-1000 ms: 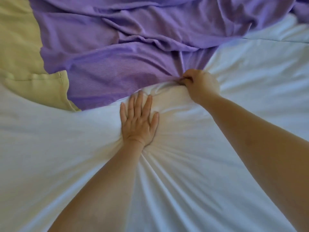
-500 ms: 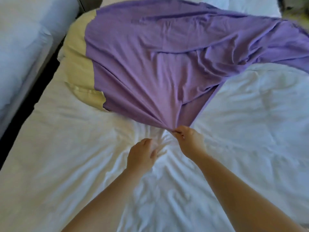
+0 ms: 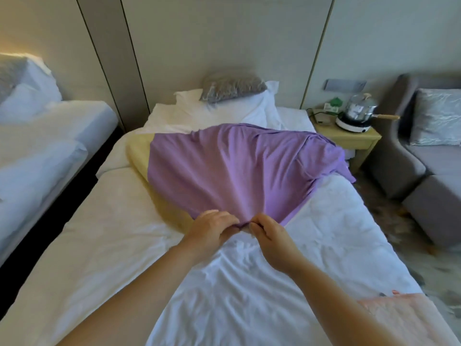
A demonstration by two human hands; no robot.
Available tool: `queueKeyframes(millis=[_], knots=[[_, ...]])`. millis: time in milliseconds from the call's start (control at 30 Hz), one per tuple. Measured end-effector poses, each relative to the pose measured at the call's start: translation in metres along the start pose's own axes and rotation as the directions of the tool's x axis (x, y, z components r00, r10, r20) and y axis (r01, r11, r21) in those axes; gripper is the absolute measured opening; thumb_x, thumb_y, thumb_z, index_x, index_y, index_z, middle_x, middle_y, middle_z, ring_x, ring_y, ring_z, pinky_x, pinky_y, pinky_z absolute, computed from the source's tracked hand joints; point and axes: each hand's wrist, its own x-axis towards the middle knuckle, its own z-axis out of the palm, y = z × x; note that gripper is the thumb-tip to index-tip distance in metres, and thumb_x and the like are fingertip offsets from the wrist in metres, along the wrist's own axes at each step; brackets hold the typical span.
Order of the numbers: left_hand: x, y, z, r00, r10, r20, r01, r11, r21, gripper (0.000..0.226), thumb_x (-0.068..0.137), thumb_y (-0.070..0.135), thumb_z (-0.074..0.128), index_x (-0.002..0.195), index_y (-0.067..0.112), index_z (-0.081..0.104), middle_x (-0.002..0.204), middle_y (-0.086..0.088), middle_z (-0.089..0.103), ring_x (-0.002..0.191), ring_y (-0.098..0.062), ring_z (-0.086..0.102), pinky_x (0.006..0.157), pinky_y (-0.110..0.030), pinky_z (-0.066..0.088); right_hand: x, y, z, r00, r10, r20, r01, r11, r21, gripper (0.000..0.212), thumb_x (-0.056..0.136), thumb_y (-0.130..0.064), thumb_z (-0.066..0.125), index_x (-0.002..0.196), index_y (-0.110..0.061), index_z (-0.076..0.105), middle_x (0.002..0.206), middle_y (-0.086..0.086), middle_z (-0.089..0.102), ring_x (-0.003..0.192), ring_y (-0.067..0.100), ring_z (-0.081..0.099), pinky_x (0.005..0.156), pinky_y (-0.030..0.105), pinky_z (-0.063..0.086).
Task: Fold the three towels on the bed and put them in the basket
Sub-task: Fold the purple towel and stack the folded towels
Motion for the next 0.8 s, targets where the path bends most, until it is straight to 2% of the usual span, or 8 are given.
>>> queueKeyframes(millis=[100,233,300,400,567,667,733,800], knots=[[0.001,0.051,-0.024,0.998,-0.030,-0.052,0.024,0.993,-0.115,0.026,0.093,0.038,0.042,0.099,0.022,0.062,0.089,0.004,0.064,0.082,-0.015,0.060,0.078,-0.039,0.048,-0.033,-0.026,-0.035,0.992,-0.053,-0.117,0.056,0.998,0.031,0.024,0.099,-0.018,0.043,0.075,-0.024,0.043,0.069,-0.011,0.045,0.063,-0.002,0.044,0.062,0.018,0.034],[0.002,0.119,-0.074,0.962,0.148,-0.228,-0.186,0.970,-0.156,0.016,0.094,0.023,0.046,0.098,0.016,0.060,0.086,0.015,0.058,0.082,-0.012,0.059,0.078,-0.031,0.047,-0.062,-0.065,-0.073,0.956,-0.205,-0.208,0.215,0.976,0.024,0.008,0.096,-0.020,0.050,0.089,-0.023,0.046,0.073,-0.013,0.052,0.065,-0.005,0.048,0.063,0.014,0.038],[0.000,0.148,-0.103,0.936,0.198,-0.292,-0.253,0.953,-0.166,0.012,0.096,0.016,0.046,0.096,0.016,0.058,0.082,0.015,0.057,0.078,-0.009,0.057,0.075,-0.025,0.045,-0.070,-0.084,-0.089,0.929,-0.287,-0.233,0.282,0.958,-0.058,0.024,0.093,-0.021,0.056,0.081,-0.032,0.038,0.068,-0.016,0.049,0.062,-0.003,0.046,0.060,0.014,0.037],[-0.008,0.182,-0.153,0.882,0.201,-0.425,-0.302,0.935,-0.184,0.015,0.098,0.008,0.045,0.093,0.015,0.057,0.079,0.012,0.055,0.076,0.000,0.053,0.073,-0.012,0.038,-0.078,-0.102,-0.107,0.906,-0.318,-0.278,0.277,0.944,-0.177,0.040,0.091,-0.024,0.060,0.068,-0.029,0.027,0.056,-0.012,0.036,0.053,-0.001,0.040,0.053,0.013,0.033],[-0.024,0.202,-0.238,0.684,0.070,-0.726,-0.257,0.954,-0.151,0.014,0.099,0.009,0.043,0.095,0.016,0.055,0.082,0.015,0.052,0.076,0.015,0.048,0.073,-0.002,0.033,-0.093,-0.087,-0.131,0.942,-0.191,-0.277,0.121,0.960,-0.252,0.043,0.091,-0.034,0.058,0.064,-0.022,0.027,0.055,-0.009,0.027,0.054,0.013,0.024,0.053,0.029,0.022],[-0.037,0.190,-0.274,0.566,-0.090,-0.820,-0.130,0.972,-0.196,0.016,0.099,0.016,0.042,0.099,0.013,0.057,0.084,0.004,0.054,0.072,0.002,0.046,0.066,-0.009,0.034,-0.105,-0.069,-0.142,0.948,-0.044,-0.314,-0.035,0.969,-0.244,0.044,0.090,-0.031,0.060,0.060,-0.021,0.029,0.055,-0.010,0.028,0.053,0.010,0.024,0.053,0.023,0.026],[-0.045,0.174,-0.284,0.534,-0.225,-0.815,-0.017,0.961,-0.277,0.018,0.099,0.021,0.044,0.100,0.011,0.059,0.090,0.000,0.055,0.082,-0.009,0.047,0.067,-0.018,0.031,-0.110,-0.061,-0.150,0.936,0.035,-0.349,-0.102,0.979,-0.175,0.038,0.090,-0.018,0.057,0.059,-0.019,0.034,0.056,-0.008,0.034,0.057,0.012,0.032,0.054,0.021,0.027],[-0.051,0.158,-0.281,0.569,-0.359,-0.740,0.089,0.921,-0.378,0.019,0.097,0.024,0.046,0.094,0.012,0.060,0.089,-0.004,0.058,0.085,-0.019,0.051,0.071,-0.025,0.033,-0.111,-0.066,-0.160,0.929,0.109,-0.355,-0.121,0.993,-0.014,0.025,0.091,-0.013,0.052,0.066,-0.011,0.050,0.066,-0.001,0.052,0.070,0.018,0.048,0.062,0.024,0.034]])
